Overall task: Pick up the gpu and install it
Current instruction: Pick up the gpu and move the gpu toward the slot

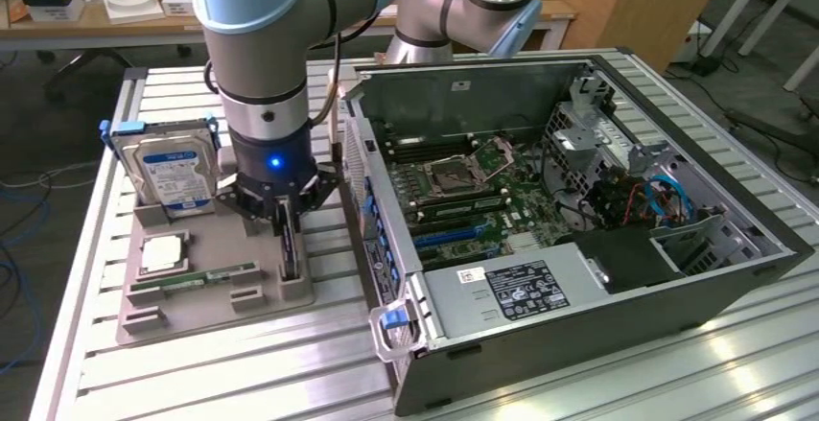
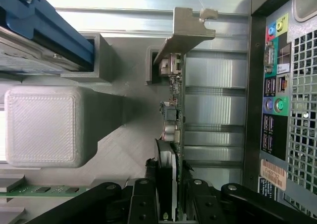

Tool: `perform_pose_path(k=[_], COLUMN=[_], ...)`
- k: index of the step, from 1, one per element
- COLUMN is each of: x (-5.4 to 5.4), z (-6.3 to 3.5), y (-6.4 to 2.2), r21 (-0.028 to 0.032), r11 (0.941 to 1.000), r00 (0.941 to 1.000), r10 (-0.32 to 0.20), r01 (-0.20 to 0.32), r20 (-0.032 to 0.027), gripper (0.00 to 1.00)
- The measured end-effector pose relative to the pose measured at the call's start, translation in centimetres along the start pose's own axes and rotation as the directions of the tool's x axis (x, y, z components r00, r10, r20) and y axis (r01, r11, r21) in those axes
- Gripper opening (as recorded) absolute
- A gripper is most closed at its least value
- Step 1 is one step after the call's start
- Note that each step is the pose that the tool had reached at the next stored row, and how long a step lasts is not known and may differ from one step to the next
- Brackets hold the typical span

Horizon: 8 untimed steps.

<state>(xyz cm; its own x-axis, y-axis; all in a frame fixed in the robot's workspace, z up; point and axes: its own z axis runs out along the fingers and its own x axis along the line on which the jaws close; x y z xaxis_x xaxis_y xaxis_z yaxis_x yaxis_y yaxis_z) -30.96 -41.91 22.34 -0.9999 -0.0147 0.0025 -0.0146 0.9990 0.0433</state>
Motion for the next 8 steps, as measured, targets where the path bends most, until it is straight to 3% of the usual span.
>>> perform_pose_path(k=[8], x=[0.08], z=[-0.01], y=[0.00], r21=[-0.0008], r11=[1.0000], r00=[1.0000], r10=[0.000], r01=[0.000], r20=[-0.0002], gripper=[0.28])
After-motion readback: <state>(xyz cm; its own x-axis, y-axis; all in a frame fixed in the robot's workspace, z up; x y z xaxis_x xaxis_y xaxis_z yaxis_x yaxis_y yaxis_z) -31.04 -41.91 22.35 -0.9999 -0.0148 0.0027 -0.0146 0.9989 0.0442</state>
